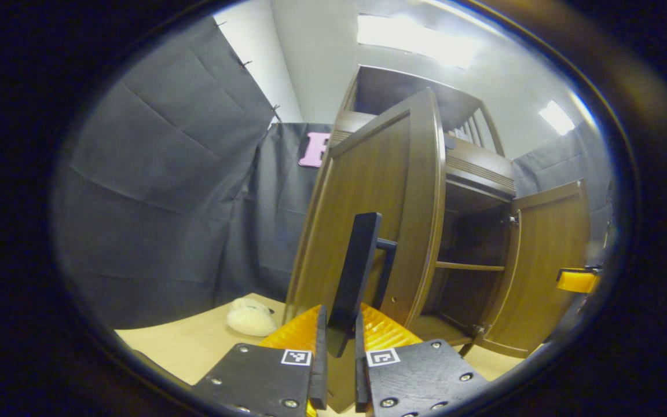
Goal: Open the right door of the double-door shoe cabinet with the right hand, and open the left door with the left hand.
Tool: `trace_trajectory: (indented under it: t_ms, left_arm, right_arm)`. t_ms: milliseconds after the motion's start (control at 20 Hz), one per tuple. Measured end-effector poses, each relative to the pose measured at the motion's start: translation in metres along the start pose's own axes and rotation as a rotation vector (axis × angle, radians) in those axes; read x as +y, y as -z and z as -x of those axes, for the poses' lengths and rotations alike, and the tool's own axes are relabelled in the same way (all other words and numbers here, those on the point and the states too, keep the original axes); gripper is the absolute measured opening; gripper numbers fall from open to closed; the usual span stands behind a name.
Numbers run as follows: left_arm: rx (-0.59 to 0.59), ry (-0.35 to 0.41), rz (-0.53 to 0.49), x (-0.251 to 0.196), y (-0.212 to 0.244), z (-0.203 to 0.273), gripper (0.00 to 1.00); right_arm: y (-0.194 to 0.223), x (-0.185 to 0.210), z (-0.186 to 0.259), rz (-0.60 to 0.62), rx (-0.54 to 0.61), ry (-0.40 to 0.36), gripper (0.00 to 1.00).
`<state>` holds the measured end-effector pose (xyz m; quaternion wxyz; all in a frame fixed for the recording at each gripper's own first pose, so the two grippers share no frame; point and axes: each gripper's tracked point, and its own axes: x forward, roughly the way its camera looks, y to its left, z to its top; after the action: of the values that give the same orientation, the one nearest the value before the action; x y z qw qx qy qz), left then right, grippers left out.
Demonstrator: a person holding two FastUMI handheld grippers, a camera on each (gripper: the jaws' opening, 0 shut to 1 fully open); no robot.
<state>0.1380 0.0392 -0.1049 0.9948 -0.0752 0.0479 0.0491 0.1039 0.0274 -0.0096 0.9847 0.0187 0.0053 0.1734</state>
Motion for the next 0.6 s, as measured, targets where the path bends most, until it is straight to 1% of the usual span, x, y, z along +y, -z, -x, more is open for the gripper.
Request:
trace_trajectory:
  t_ms: [100, 200, 250, 300, 350, 450, 500, 550, 600]
  left_arm:
    - [-0.015, 0.001, -0.030, 0.001, 0.000, -0.004, 0.12]
    - [-0.017, -0.032, -0.043, 0.000, -0.001, 0.000, 0.22]
    - [-0.018, -0.050, -0.040, 0.000, -0.001, 0.001, 0.12]
    - [-0.017, -0.058, -0.034, 0.001, -0.001, 0.003, 0.22]
    - [-0.021, -0.056, -0.023, -0.001, -0.002, 0.003, 0.22]
    - [-0.028, -0.066, -0.005, 0.001, -0.001, 0.001, 0.22]
    - [-0.028, -0.087, -0.010, 0.005, -0.001, 0.004, 0.22]
    - [-0.027, -0.106, -0.025, 0.005, -0.001, 0.005, 0.17]
    - [-0.027, -0.099, -0.025, 0.002, 0.001, 0.003, 0.17]
  right_arm:
    - [0.002, 0.006, -0.002, -0.001, 0.001, -0.010, 0.94]
    - [0.004, 0.009, -0.004, -0.011, 0.004, -0.013, 0.94]
    - [0.005, 0.015, -0.005, -0.014, 0.004, -0.013, 0.94]
    - [0.005, 0.021, -0.004, -0.017, 0.004, -0.011, 0.94]
    - [0.006, 0.025, -0.002, -0.018, 0.007, -0.007, 0.94]
    - [0.006, 0.027, -0.006, -0.017, 0.012, 0.003, 0.94]
    - [0.004, 0.027, -0.007, -0.017, 0.010, 0.010, 0.94]
    - [0.003, 0.028, -0.008, -0.018, 0.006, 0.014, 0.94]
    - [0.001, 0.029, -0.009, -0.019, 0.004, 0.017, 0.94]
